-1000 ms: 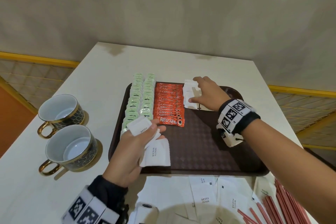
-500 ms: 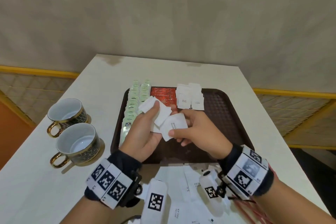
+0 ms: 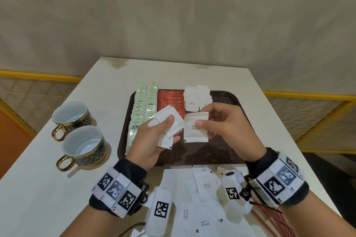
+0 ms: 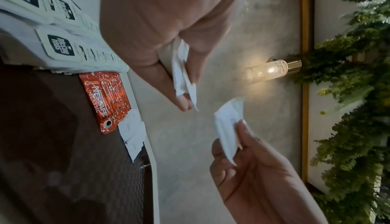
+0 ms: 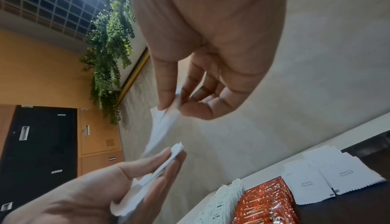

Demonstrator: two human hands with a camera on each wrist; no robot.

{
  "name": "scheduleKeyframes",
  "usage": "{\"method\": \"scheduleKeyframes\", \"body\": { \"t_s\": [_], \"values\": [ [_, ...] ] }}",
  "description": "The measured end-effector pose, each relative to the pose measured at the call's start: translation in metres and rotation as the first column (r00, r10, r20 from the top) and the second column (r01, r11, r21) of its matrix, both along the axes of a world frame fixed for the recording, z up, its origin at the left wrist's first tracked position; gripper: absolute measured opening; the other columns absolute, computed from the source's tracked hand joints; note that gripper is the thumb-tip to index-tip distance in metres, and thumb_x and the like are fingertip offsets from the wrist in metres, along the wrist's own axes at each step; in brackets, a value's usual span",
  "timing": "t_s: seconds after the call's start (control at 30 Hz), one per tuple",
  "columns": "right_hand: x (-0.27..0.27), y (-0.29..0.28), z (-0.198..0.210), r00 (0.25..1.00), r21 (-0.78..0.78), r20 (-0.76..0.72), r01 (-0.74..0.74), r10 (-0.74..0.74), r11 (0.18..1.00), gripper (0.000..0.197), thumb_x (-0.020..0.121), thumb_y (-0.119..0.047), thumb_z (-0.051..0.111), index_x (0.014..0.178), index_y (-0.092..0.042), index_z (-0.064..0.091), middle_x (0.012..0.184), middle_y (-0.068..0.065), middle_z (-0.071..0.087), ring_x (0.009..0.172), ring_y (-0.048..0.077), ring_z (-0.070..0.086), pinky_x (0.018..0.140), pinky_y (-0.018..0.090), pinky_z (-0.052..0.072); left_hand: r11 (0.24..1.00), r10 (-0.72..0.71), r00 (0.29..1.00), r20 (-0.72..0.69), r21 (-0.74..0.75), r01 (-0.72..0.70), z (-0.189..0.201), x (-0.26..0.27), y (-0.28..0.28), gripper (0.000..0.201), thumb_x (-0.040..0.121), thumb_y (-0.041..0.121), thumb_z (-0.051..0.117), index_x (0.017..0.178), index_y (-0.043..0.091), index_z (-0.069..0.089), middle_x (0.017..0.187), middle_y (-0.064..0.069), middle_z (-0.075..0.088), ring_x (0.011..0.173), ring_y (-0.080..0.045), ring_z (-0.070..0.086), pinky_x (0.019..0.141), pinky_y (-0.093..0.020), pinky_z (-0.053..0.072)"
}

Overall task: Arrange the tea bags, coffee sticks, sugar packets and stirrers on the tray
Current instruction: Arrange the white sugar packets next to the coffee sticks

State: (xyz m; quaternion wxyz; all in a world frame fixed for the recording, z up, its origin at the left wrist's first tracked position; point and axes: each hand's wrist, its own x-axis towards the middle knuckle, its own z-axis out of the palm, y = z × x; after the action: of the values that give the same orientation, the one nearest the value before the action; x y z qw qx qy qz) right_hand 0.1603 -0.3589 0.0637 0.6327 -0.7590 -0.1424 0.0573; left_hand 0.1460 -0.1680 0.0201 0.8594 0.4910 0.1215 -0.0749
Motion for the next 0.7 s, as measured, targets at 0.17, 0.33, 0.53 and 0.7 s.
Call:
{"method": "scheduleKeyframes", "body": {
  "t_s": [0.17, 0.33, 0.53, 0.7],
  "values": [
    [0.005, 0.011, -0.007, 1.0, -0.087, -0.011, -0.017, 0.016, 0.996, 0.01, 0.08, -0.002, 0.075, 0.085, -0.01, 0.07, 0.081, 0.007, 0.072, 0.075, 0.023, 0.072, 0.062, 0.033, 0.059, 0.988, -0.112, 0.993, 0.022, 0.108, 0.109, 0.003, -0.003, -0.007, 0.029, 0.091, 0.026, 0.061, 0.118, 0.018, 0.064, 0.107, -0.007, 0.075, 0.095, -0.026, 0.072, 0.076, -0.039, 0.061],
    [0.01, 0.015, -0.023, 0.995, -0.099, -0.046, 0.083, -0.088, 0.992, 0.01, 0.08, -0.005, 0.076, 0.083, -0.007, 0.066, 0.081, 0.013, 0.068, 0.071, 0.022, 0.072, 0.06, 0.037, 0.058, 0.983, -0.157, 0.987, 0.017, 0.1, 0.155, 0.002, -0.004, -0.004, 0.031, 0.097, 0.035, 0.051, 0.119, 0.018, 0.063, 0.108, -0.008, 0.074, 0.09, -0.021, 0.073, 0.067, -0.033, 0.061],
    [0.007, 0.005, -0.026, 0.97, -0.075, 0.002, 0.244, -0.244, 0.967, 0.009, 0.087, -0.002, 0.068, 0.087, -0.004, 0.059, 0.082, 0.014, 0.067, 0.052, 0.007, 0.057, 0.043, 0.018, 0.043, 0.998, -0.018, 1.0, 0.011, 0.065, 0.017, -0.005, -0.004, 0.005, 0.017, 0.095, 0.02, 0.058, 0.11, 0.026, 0.062, 0.106, -0.004, 0.075, 0.096, -0.025, 0.072, 0.076, -0.041, 0.061],
    [-0.005, 0.008, -0.027, 0.967, 0.151, -0.151, 0.228, -0.205, 0.962, 0.012, 0.09, -0.001, 0.062, 0.102, -0.002, 0.06, 0.091, 0.014, 0.07, 0.057, 0.015, 0.063, 0.051, 0.021, 0.054, 0.993, 0.094, 0.995, 0.036, 0.07, -0.096, -0.007, -0.005, -0.002, 0.027, 0.094, 0.01, 0.06, 0.12, 0.015, 0.063, 0.11, -0.005, 0.074, 0.099, -0.024, 0.071, 0.074, -0.038, 0.061]
  ]
}}
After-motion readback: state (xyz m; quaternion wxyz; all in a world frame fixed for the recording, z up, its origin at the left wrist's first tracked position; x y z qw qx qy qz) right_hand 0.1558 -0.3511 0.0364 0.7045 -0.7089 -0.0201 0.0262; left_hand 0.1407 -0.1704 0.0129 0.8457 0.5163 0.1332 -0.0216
